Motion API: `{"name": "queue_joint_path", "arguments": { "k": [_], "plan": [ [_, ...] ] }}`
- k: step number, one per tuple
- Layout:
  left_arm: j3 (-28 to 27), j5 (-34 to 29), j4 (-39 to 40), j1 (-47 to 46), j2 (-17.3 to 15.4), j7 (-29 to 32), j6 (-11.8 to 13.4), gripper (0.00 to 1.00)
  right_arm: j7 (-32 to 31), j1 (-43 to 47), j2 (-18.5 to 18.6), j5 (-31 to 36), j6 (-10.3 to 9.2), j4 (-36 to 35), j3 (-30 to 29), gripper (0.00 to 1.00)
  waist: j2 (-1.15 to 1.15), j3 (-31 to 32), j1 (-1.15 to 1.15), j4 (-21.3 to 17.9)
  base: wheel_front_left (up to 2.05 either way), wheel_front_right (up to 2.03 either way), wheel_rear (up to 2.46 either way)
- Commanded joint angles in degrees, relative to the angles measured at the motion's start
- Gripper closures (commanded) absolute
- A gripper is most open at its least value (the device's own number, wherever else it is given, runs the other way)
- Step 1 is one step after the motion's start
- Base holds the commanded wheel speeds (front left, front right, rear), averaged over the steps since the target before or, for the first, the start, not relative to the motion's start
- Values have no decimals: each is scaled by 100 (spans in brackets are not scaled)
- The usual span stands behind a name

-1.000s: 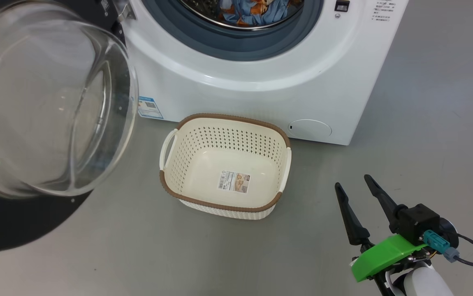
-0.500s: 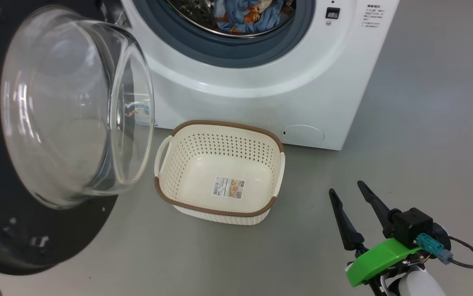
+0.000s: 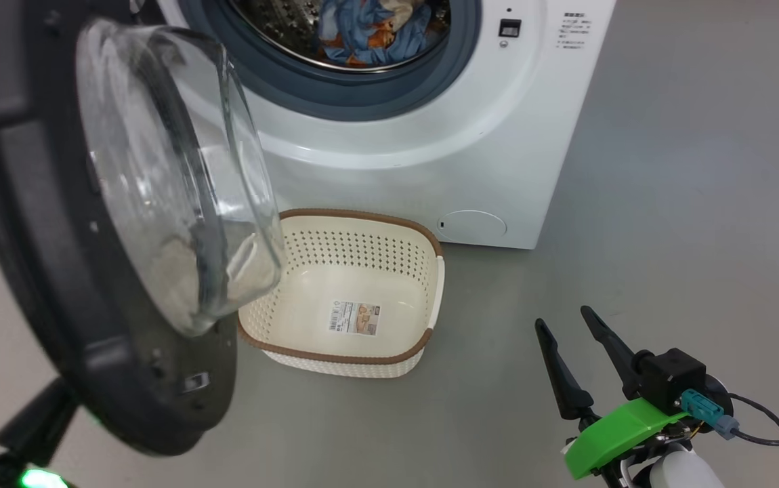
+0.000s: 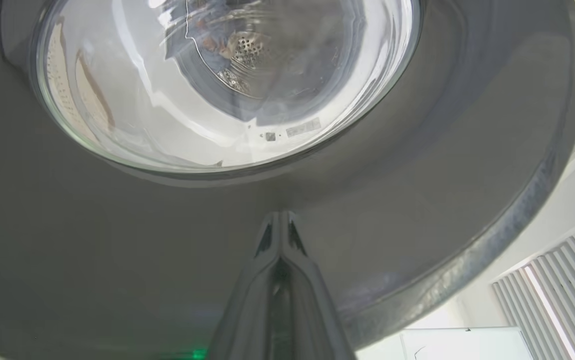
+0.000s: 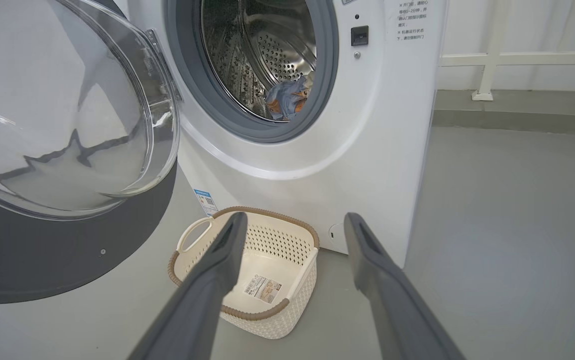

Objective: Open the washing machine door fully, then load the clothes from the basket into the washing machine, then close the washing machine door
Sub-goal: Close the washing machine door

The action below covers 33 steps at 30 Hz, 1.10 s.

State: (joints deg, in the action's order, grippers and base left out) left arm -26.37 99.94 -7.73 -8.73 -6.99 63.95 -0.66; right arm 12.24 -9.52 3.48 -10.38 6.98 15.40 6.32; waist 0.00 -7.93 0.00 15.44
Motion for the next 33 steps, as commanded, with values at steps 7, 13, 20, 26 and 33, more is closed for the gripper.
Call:
{"name": "queue_joint_path", "arguments": {
  "k": [7,13,20,26,33],
  "plan": [
    [306,-65,738,203,283,-119,-27,100,105,-136,-51,-69,51,-77,137,0,0,-46,0,-336,0,0,0],
    [569,-6,687,95,379,-452,-216,100,137,-149,-55,-90,51,-54,124,0,0,-81,0,-665,0,0,0],
    [931,172,608,-65,406,-749,-407,100,175,-157,-58,-137,51,-48,103,0,0,-153,0,-1080,0,0,0],
    [1231,244,535,-300,410,-1166,-540,100,209,-200,-59,-239,51,-34,134,0,0,-252,0,-1439,0,0,0],
    [1457,207,402,-661,411,-1610,-627,100,246,-238,-59,-310,51,-25,149,0,0,-381,0,-1764,0,0,0]
  ]
}}
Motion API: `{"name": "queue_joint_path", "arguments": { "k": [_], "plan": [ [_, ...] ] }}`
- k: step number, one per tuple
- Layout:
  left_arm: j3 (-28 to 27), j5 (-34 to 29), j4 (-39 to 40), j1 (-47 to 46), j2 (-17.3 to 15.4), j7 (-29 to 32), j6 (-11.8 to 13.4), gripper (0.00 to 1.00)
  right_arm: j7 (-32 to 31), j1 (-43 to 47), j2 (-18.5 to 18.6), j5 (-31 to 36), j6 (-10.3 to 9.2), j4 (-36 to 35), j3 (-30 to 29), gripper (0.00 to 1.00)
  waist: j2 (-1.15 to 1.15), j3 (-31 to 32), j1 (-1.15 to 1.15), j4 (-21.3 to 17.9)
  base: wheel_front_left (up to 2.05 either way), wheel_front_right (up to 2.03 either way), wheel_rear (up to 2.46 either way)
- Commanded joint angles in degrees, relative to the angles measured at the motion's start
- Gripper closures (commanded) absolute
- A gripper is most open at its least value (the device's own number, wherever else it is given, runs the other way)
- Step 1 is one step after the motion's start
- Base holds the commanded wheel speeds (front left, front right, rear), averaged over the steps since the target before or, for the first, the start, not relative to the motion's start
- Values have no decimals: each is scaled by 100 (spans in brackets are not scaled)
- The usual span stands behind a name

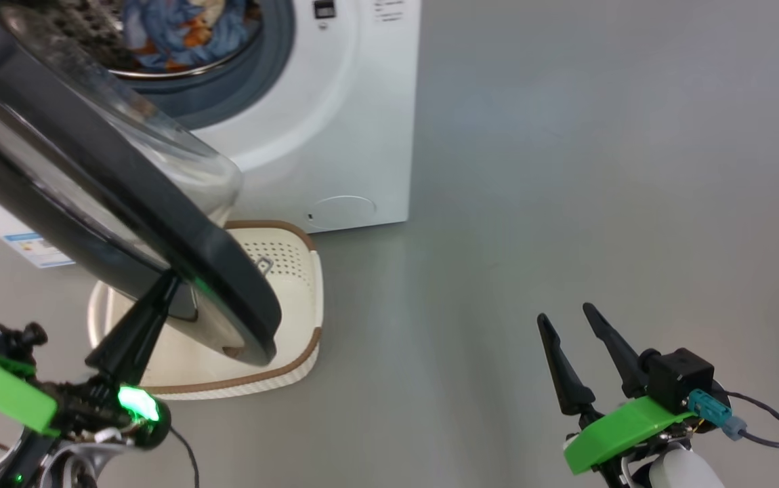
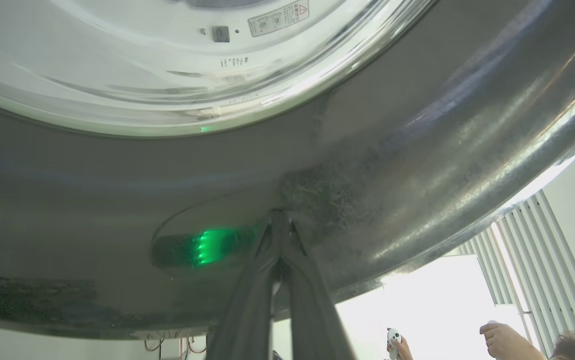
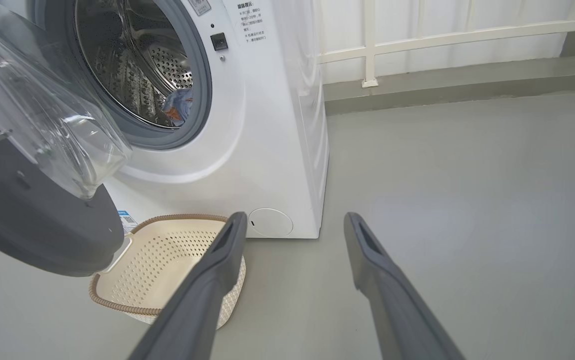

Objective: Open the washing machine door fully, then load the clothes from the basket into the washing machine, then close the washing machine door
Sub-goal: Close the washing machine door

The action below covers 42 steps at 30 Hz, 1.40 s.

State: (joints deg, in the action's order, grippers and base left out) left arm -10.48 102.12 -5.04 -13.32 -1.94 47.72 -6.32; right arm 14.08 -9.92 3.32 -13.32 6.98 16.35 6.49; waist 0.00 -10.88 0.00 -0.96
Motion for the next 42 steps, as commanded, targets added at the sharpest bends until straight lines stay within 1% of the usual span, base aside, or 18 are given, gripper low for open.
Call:
{"name": "queue_joint_path", "arguments": {
  "k": [1,10,16,23,33,42],
  "plan": [
    [-107,-15,111,-253,-95,-37,-71,100,66,-207,-44,-33,51,-122,141,0,0,-107,0,-164,0,0,0],
    [-7,-73,-139,-735,-94,-534,-112,100,87,-300,-44,-118,51,-102,191,0,0,-245,0,-484,0,0,0],
    [-65,-169,-148,-781,-94,-598,-115,100,90,-282,-44,-160,51,-146,124,0,0,-225,0,-574,0,0,0],
    [-115,-221,-148,-601,-94,-849,-116,100,91,-247,-44,-187,51,-177,93,0,0,-83,0,-494,0,0,0],
    [-122,-166,63,-39,-94,-1469,-116,100,91,-144,-44,-217,51,-191,66,0,0,171,0,-316,0,0,0],
    [-51,-54,282,604,-94,-2186,-116,100,92,-34,-44,-297,51,-168,105,0,0,503,0,-161,0,0,0]
  ]
}}
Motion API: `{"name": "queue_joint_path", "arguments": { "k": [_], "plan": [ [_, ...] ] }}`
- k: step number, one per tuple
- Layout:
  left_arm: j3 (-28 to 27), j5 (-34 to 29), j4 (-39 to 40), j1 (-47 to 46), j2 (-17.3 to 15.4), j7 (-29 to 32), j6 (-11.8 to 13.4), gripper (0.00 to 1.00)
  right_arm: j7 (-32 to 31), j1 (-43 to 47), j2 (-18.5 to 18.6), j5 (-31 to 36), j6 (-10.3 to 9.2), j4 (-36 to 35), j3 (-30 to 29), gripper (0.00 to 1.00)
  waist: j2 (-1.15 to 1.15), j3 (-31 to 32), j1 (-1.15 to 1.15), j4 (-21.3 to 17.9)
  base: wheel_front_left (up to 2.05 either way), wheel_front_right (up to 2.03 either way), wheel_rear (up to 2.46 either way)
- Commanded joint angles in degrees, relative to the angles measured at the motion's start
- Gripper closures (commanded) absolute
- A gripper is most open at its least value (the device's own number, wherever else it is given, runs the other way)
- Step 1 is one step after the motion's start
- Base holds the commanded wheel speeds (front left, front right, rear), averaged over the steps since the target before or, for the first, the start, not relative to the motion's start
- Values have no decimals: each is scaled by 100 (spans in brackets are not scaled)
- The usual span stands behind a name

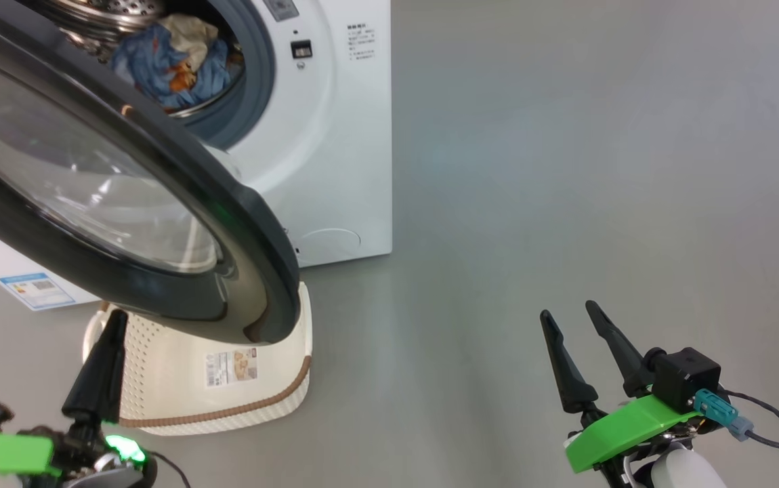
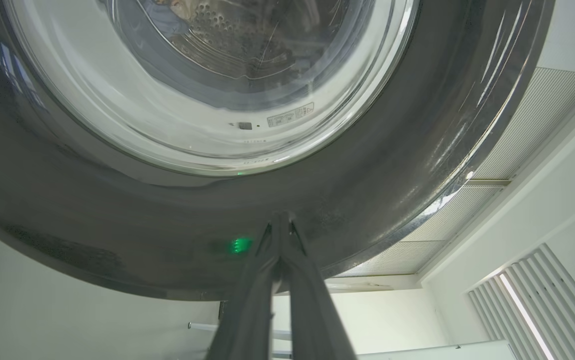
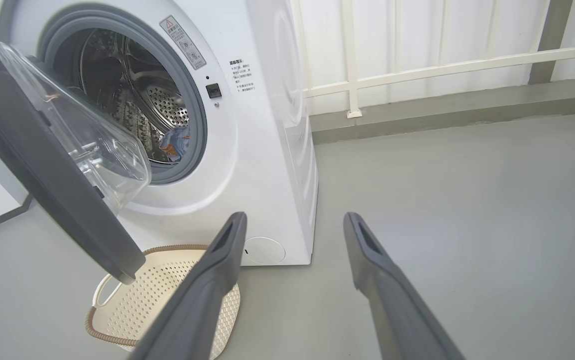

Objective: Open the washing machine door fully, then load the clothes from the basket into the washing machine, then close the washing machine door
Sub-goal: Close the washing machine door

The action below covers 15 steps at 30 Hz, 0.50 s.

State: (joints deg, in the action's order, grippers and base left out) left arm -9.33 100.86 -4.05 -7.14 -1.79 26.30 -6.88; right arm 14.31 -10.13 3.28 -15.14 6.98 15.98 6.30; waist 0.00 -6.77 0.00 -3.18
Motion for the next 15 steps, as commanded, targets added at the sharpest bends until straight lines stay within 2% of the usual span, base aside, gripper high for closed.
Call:
{"name": "queue_joint_path", "arguments": {
  "k": [1,13,15],
  "plan": [
    [-164,105,209,47,-109,-143,-60,100,69,-5,-40,-124,51,-126,133,0,0,117,0,70,0,0,0],
    [95,168,624,888,-109,-1069,-60,100,69,130,-40,-210,51,-93,184,0,0,438,0,188,0,0,0],
    [166,74,660,1001,-109,-1188,-60,92,69,137,-40,-225,51,-105,185,0,0,463,0,207,0,0,0]
  ]
}}
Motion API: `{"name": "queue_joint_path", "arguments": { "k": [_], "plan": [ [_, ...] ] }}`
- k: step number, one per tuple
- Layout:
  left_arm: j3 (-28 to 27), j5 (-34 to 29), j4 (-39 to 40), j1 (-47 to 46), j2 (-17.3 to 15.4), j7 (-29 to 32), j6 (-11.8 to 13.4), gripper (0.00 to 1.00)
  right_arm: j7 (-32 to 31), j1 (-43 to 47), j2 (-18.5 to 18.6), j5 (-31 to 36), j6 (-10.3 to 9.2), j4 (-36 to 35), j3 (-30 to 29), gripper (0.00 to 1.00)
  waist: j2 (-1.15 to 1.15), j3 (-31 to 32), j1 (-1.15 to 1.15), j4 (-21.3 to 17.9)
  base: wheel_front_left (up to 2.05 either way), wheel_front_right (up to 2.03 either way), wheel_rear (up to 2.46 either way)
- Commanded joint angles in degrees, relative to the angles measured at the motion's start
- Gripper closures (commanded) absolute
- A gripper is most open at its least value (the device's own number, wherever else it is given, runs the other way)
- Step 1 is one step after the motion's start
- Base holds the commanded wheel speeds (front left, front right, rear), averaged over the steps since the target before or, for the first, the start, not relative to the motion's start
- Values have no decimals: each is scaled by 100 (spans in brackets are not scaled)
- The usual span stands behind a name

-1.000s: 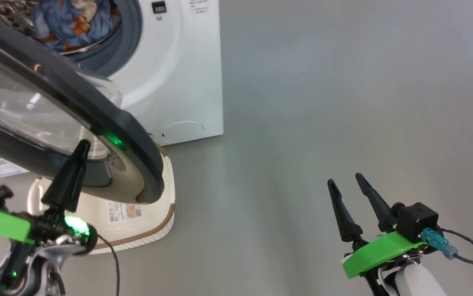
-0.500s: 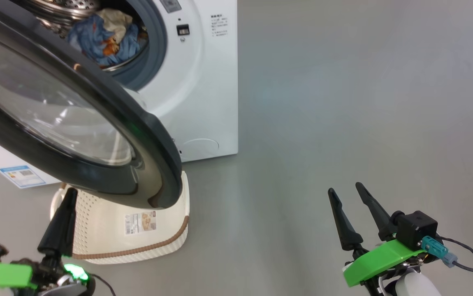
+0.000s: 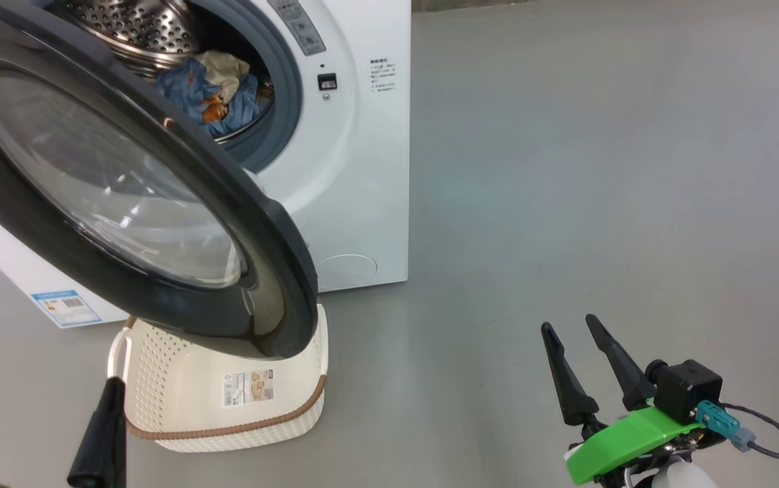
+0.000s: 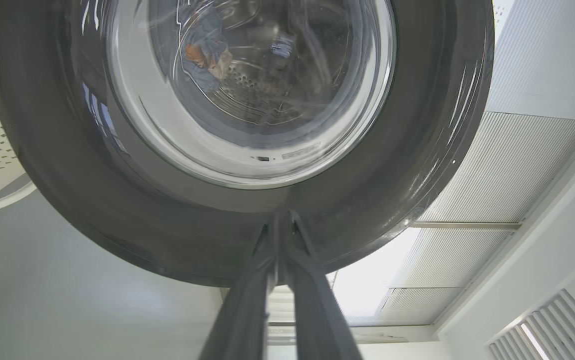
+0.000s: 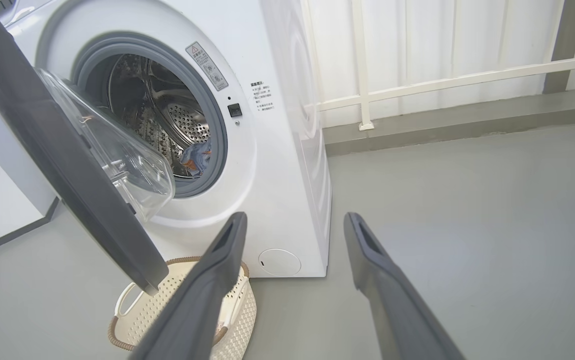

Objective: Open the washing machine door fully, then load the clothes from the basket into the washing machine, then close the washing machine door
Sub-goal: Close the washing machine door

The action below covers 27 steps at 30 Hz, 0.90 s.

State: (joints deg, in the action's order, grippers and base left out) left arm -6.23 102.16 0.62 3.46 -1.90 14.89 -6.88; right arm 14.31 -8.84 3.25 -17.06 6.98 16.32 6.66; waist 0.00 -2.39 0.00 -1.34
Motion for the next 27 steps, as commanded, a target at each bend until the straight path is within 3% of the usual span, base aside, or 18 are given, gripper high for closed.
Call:
{"name": "queue_joint_path", "arguments": {
  "k": [1,2,3,4,11,16,18,20,23,27],
  "plan": [
    [-128,-79,208,-14,-98,-132,-60,84,69,12,-37,-35,51,-148,143,0,0,36,0,34,0,0,0],
    [-111,-109,236,22,-98,-203,-60,72,69,17,-37,-33,51,-155,135,0,0,43,0,46,0,0,0],
    [-102,-118,265,51,-98,-290,-60,50,69,21,-37,-30,51,-164,124,0,0,44,0,61,0,0,0],
    [-94,-146,267,77,-98,-384,-60,3,69,23,-37,-28,51,-174,114,0,0,41,0,77,0,0,0],
    [-10,-646,325,21,-98,-810,-60,0,69,28,-37,-52,51,-199,114,0,0,64,0,196,0,0,0],
    [40,-1442,546,-54,-149,-1209,-60,0,69,30,-37,-64,51,-204,114,0,0,83,0,229,0,0,0],
    [217,-1939,661,-68,-305,-1467,-60,0,69,26,-37,-71,51,-211,113,0,0,83,0,240,0,0,0],
    [733,-2862,737,-84,-751,-2094,-60,0,69,11,-37,-87,51,-226,119,0,0,65,0,241,0,0,0],
    [1253,-3459,593,-122,-1121,-2775,-60,0,69,0,-37,-101,51,-231,136,0,0,63,0,237,0,0,0],
    [1279,-4369,293,-243,-1321,-2980,-60,0,69,4,-37,-108,51,-237,140,0,0,61,0,234,0,0,0]
  ]
}}
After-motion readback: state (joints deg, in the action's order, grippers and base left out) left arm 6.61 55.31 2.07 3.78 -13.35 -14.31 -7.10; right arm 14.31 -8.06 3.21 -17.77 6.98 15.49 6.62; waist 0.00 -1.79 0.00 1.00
